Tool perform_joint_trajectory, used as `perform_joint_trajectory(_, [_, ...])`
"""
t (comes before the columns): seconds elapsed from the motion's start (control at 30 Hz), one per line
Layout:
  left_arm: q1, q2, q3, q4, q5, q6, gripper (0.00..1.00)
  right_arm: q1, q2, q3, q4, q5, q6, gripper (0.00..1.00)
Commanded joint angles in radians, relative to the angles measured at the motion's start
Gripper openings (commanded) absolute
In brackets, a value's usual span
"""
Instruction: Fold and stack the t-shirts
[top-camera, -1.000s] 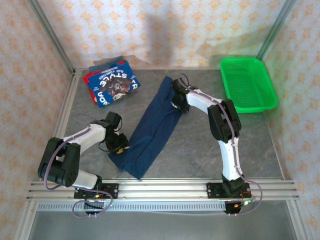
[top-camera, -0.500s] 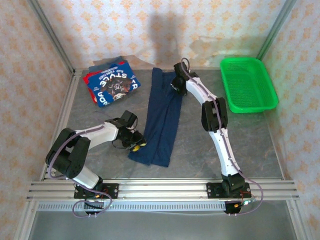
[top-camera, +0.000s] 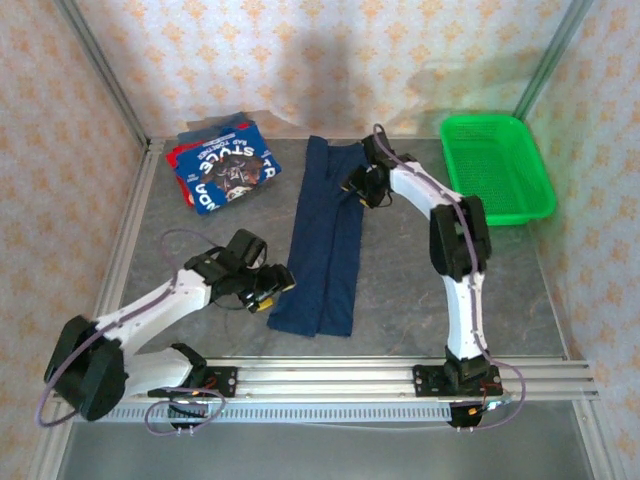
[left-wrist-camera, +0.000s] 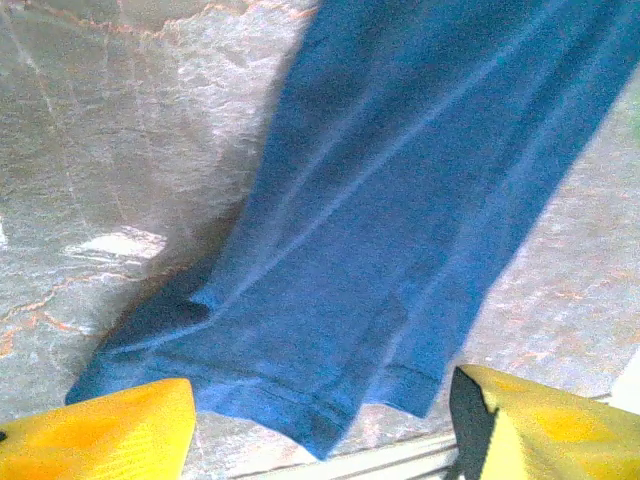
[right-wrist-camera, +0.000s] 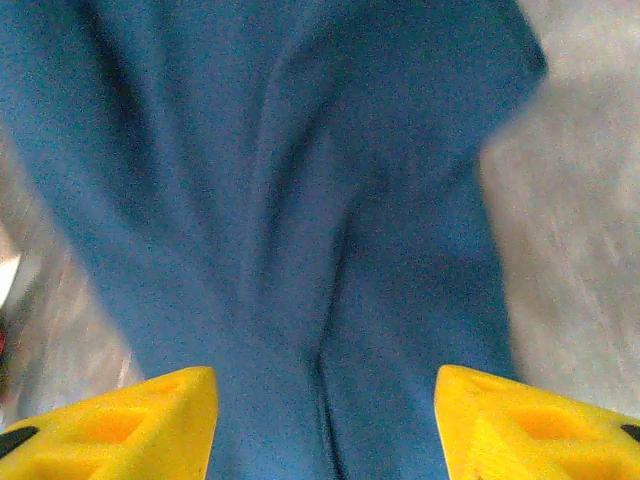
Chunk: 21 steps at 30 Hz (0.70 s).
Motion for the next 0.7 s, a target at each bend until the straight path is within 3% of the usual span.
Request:
perform_joint_trajectory(0.0, [0.022,-0.052,-0.069,-0.071,-0.052,0.031,0.71,0.029,-0.278,-0.211,0.006,-0.086,-0.034,0.61])
perform_joint_trajectory(0.17, [0.069,-0.074,-0.191,0.082,0.011,0.100,0.71,0.126,-0.584,-0.632,0.065,-0.186,0.044,0.62])
perform_joint_trajectory(0.37, [0.072,-0.052,-0.236,0.205,0.075,0.161,0.70,0.308,-0.817,-0.993,0.127,-0.189,0.192,0.62])
perform_joint_trajectory(0.5, [0.073,-0.012,-0.282,0.280,0.107,0.167,0.69,0.341,-0.892,-1.113,0.182,-0.193,0.239,0.62])
perform_joint_trajectory(0.67, [0.069,0.045,-0.284,0.319,0.133,0.184,0.65,0.377,-0.853,-1.151,0.267,-0.219,0.256,0.62])
